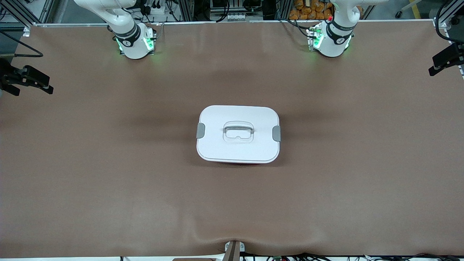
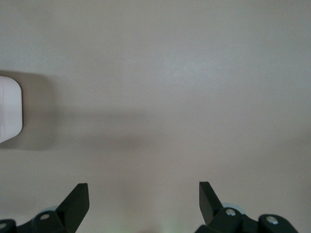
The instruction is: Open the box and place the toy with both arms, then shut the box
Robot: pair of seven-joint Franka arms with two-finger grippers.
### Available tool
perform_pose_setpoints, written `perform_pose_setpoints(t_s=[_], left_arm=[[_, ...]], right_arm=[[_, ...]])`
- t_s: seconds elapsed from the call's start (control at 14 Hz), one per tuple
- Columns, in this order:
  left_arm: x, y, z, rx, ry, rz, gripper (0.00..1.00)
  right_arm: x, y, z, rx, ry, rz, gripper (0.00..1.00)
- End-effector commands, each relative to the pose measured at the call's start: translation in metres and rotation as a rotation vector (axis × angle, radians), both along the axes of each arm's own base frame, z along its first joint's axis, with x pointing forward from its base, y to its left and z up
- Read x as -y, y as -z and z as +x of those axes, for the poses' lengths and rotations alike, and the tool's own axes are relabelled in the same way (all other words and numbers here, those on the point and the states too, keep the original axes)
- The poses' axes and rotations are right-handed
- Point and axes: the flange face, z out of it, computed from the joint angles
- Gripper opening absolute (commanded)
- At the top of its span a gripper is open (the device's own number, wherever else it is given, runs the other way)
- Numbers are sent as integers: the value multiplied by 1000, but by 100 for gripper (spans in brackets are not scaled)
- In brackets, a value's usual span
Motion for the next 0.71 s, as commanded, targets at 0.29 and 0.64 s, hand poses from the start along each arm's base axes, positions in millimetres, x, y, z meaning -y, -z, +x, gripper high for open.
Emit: perform_pose_setpoints(t_s=[0.29,0.64], left_arm=[[7,16,11,16,-1,-15,100],[5,25,22,14,16,-14,100]], right_arm=[[4,-4,0,6,3,-5,100],[3,-4,0,6,0,-4,100]])
